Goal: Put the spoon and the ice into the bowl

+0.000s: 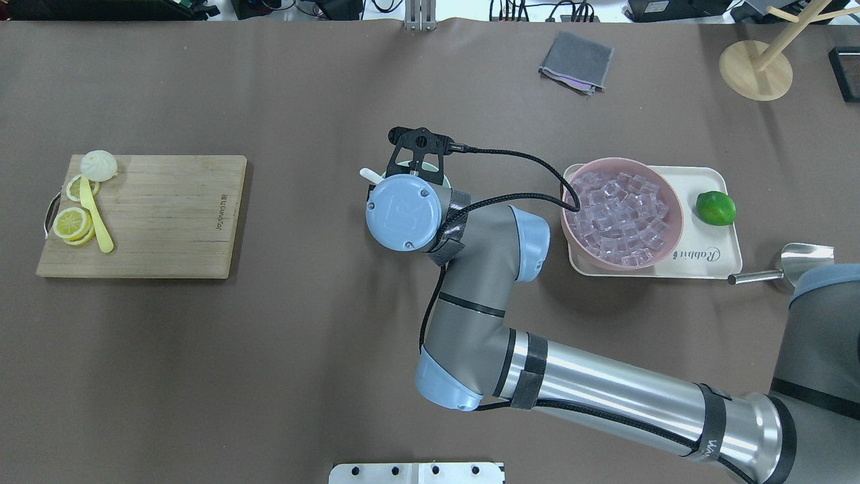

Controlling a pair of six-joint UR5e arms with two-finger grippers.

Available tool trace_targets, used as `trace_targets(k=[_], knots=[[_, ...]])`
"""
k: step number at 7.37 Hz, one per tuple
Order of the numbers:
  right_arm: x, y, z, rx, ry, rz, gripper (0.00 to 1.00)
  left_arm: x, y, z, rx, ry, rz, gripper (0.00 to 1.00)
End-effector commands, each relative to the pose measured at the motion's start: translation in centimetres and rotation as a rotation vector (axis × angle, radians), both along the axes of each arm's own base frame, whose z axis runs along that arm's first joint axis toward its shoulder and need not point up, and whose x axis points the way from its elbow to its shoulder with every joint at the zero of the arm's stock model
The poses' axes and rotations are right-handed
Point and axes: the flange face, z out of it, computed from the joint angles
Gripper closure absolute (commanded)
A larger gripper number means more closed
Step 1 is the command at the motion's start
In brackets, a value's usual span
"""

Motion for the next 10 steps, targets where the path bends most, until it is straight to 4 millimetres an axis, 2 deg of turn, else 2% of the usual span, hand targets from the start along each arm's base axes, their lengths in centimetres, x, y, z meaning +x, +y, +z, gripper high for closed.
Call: trace_targets(k=[1,2,3,4,5,6,7,8,9,10], knots=[[-0.2,0.4,-0.7,-0.047,-0.048,0.015,0.0,0.0,0.0,-0.1,0.004,-0.001,0.0,0.02],[1.1,-0.2,-1.2,-0.094,-0.08,-0.03,0.0,-0.1,0.2,0.3,-0.01,-0.001,-0.003,0.02],[5.5,-1.7,-1.4,-0.134,-0.113,-0.064,0.0,-0.4,1.7,1.7,-0.035,-0.003,-0.004,0.02],[10.2,-2.2,-0.5,-0.091,-0.087,-0.098,0.0,-0.8,3.2,3.4,-0.059,-0.008,-0.008,0.02],[16.3,-3.6,1.8,-0.09,-0.078,-0.146,0.0,-1.8,3.6,3.1,-0.056,-0.004,-0.026,0.02],[22.8,-5.6,5.0,-0.106,-0.084,-0.233,0.0,-3.0,5.0,2.6,-0.046,-0.005,-0.046,0.02],[27.8,-7.3,7.7,-0.086,-0.066,-0.292,0.0,-3.2,5.5,1.8,-0.049,-0.007,-0.047,0.02],[32.5,-9.0,11.4,-0.06,-0.018,-0.34,0.0,-3.3,5.7,0.8,-0.071,-0.011,-0.044,0.02],[38.3,-9.9,16.9,-0.018,0.038,-0.442,0.0,-3.9,7.2,0.0,-0.077,-0.016,-0.053,0.02],[44.4,-9.7,22.0,0.024,0.092,-0.508,0.0,-4.2,7.6,-0.4,-0.061,-0.056,-0.056,0.02]])
